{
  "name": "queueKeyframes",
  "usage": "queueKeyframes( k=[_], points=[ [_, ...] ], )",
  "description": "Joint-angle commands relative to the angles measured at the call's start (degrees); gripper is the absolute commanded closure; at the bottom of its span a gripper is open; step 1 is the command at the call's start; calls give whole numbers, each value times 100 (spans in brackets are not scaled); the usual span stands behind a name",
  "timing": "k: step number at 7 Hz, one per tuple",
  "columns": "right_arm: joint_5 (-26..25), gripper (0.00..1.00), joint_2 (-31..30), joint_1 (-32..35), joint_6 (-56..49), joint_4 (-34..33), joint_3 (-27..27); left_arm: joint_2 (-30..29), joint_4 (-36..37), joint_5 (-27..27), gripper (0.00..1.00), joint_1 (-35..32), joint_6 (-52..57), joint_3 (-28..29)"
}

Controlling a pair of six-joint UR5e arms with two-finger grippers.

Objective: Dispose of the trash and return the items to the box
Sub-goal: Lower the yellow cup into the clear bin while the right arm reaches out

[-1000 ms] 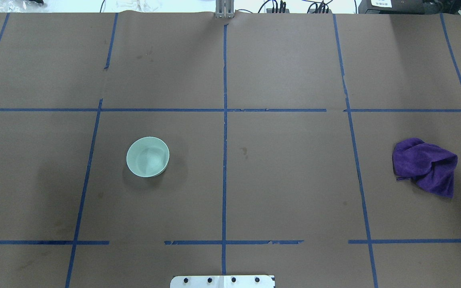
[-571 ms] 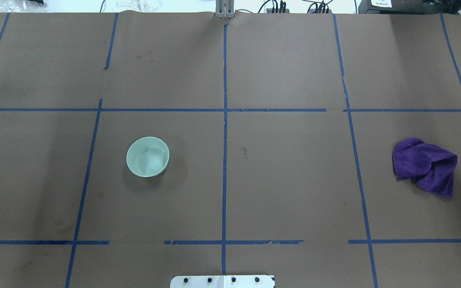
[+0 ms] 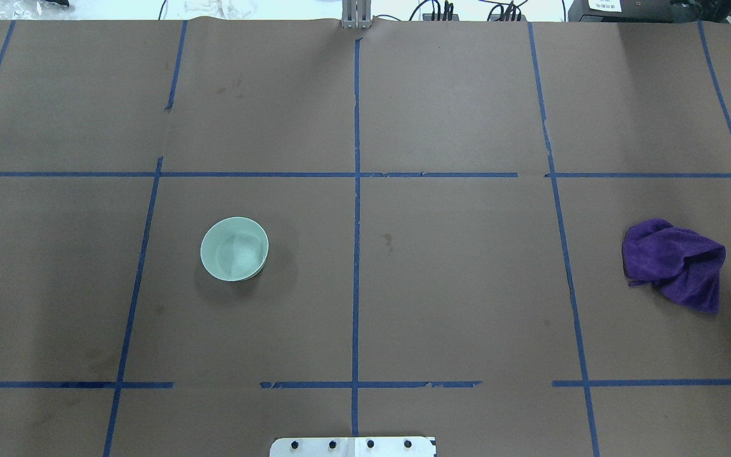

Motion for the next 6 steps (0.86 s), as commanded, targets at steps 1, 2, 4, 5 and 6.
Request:
queueKeyframes(
  k=[1, 2, 4, 5, 6],
  points=[
    [0, 0, -7, -422, 652, 9, 209, 62, -281, -348, 100, 201, -126, 413],
    [-34, 0, -7, -544, 662, 0, 201, 62, -299, -453, 100, 438, -257, 519],
    [-35, 0, -16, -659, 662, 0, 192, 71, -755, -576, 100, 868, -337, 818],
    [-35, 0, -25, -677, 653, 0, 192, 62, -896, -594, 100, 1036, -451, 880],
    [-35, 0, -60, -695, 653, 0, 183, 62, -1176, -586, 100, 1133, -539, 1037]
  ],
)
